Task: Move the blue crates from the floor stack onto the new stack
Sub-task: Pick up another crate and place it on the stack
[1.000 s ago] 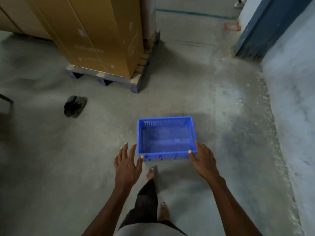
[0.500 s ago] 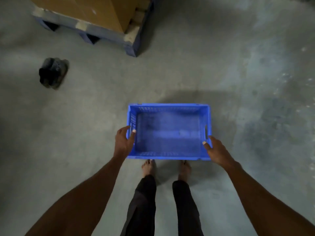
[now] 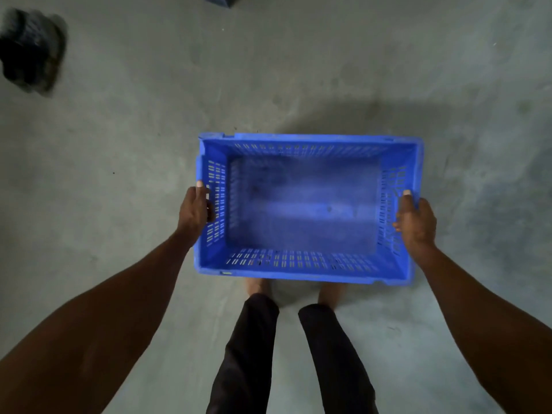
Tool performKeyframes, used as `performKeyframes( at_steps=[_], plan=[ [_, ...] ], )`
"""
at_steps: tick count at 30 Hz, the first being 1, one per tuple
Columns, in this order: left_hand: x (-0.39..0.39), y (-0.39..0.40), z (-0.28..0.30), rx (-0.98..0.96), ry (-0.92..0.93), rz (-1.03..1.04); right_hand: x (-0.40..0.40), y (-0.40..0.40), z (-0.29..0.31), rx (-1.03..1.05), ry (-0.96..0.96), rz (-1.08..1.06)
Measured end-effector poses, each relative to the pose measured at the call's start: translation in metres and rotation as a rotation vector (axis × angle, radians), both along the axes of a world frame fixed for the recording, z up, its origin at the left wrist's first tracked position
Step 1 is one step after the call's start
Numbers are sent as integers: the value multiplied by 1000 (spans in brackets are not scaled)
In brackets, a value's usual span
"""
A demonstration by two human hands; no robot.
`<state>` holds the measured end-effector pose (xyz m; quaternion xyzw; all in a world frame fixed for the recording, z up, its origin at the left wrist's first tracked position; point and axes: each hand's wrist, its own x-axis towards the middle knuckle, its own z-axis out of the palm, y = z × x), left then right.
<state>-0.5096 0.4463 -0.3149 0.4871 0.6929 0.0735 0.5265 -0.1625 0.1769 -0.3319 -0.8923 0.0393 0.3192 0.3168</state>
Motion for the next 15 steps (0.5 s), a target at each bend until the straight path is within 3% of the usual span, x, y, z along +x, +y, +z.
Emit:
performKeyframes(
  at_steps=[3, 6, 10, 15],
  plan=[
    [-1, 2, -4, -11, -41, 36, 16, 2, -3, 97, 253, -125],
    [-4, 9, -3, -70, 3, 0, 31, 0, -1, 121, 475, -90],
    [-6, 14, 2, -93, 53, -6, 28, 5, 11, 190, 449, -155],
    [-16, 16, 50, -188, -90, -20, 35, -2, 75, 304, 497, -139]
  ],
)
